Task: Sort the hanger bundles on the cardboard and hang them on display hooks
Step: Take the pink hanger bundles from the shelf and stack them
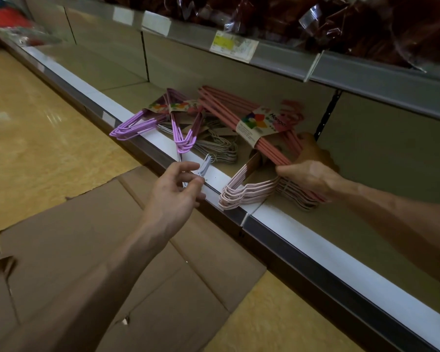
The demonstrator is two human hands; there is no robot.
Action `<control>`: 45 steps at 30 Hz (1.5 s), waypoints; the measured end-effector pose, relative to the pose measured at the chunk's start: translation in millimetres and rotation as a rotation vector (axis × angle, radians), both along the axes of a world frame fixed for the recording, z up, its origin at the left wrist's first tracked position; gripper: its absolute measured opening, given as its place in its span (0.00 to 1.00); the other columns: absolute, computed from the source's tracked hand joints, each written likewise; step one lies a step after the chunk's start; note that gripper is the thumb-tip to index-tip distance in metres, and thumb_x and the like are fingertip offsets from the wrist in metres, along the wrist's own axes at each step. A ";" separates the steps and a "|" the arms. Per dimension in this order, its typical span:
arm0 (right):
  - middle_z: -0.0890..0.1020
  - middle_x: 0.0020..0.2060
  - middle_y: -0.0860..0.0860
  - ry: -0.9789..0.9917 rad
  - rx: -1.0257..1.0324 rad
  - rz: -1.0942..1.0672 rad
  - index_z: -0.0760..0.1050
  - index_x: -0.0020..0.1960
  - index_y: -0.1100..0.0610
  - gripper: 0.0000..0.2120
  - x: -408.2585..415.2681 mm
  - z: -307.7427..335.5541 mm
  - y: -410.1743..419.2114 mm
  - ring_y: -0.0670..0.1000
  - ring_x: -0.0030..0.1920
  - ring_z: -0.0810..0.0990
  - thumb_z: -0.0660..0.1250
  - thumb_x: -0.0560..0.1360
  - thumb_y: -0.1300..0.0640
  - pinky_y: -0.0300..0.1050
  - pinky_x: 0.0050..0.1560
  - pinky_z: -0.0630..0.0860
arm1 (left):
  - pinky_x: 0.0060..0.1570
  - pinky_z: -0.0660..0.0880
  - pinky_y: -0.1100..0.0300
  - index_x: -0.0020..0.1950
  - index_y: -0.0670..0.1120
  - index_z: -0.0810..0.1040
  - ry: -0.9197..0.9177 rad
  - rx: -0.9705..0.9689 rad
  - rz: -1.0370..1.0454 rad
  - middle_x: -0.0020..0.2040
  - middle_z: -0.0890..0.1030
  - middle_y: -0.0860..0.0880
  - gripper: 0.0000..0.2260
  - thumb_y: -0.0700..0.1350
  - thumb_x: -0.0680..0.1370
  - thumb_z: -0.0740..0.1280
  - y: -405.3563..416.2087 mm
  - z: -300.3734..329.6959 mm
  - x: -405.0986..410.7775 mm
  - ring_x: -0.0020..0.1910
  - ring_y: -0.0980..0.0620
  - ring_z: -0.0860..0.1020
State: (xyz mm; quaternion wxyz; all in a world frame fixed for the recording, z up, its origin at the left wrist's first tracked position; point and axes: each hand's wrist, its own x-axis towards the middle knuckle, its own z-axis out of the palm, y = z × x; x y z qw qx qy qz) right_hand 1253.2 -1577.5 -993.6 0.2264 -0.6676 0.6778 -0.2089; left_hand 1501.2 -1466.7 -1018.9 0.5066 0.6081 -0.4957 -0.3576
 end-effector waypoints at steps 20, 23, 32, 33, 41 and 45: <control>0.79 0.59 0.47 -0.067 -0.116 0.547 0.57 0.76 0.43 0.47 152.6 -26.1 108.8 0.49 0.54 0.80 0.76 0.63 0.41 0.50 0.57 0.80 | 0.57 0.78 0.41 0.75 0.46 0.64 0.700 0.055 0.514 0.58 0.80 0.43 0.29 0.50 0.77 0.71 67.5 34.3 129.3 0.55 0.43 0.81; 0.77 0.59 0.45 -0.120 -0.085 0.636 0.56 0.75 0.40 0.48 176.2 -33.8 124.0 0.47 0.56 0.79 0.75 0.61 0.37 0.51 0.57 0.80 | 0.55 0.78 0.37 0.75 0.49 0.62 0.746 -0.040 0.685 0.55 0.79 0.46 0.30 0.48 0.77 0.72 83.0 38.0 151.0 0.50 0.46 0.81; 0.76 0.57 0.43 -0.268 0.007 0.876 0.56 0.75 0.39 0.46 224.4 -44.0 160.9 0.45 0.57 0.78 0.79 0.64 0.43 0.43 0.57 0.81 | 0.48 0.81 0.40 0.72 0.52 0.59 0.846 -0.255 0.941 0.59 0.78 0.47 0.34 0.55 0.73 0.74 134.5 49.3 222.3 0.50 0.43 0.83; 0.76 0.57 0.43 -0.280 0.013 0.890 0.56 0.75 0.39 0.46 228.4 -44.6 163.8 0.44 0.57 0.78 0.79 0.65 0.43 0.43 0.57 0.81 | 0.48 0.81 0.39 0.71 0.52 0.60 0.852 -0.286 0.963 0.58 0.79 0.47 0.33 0.55 0.74 0.74 140.3 52.2 228.7 0.49 0.43 0.83; 0.76 0.59 0.46 -0.382 0.268 0.951 0.56 0.74 0.39 0.49 256.3 -42.0 171.9 0.46 0.54 0.81 0.78 0.61 0.34 0.46 0.54 0.82 | 0.43 0.82 0.38 0.71 0.51 0.64 0.859 -0.422 0.993 0.61 0.77 0.45 0.26 0.57 0.78 0.68 160.2 59.5 250.3 0.50 0.40 0.83; 0.78 0.56 0.55 -0.587 0.635 0.775 0.64 0.74 0.46 0.42 266.8 -30.2 171.8 0.53 0.45 0.83 0.71 0.65 0.31 0.58 0.50 0.83 | 0.43 0.82 0.39 0.72 0.50 0.67 0.883 -0.429 0.869 0.62 0.78 0.44 0.27 0.60 0.78 0.66 167.1 58.5 258.2 0.49 0.38 0.84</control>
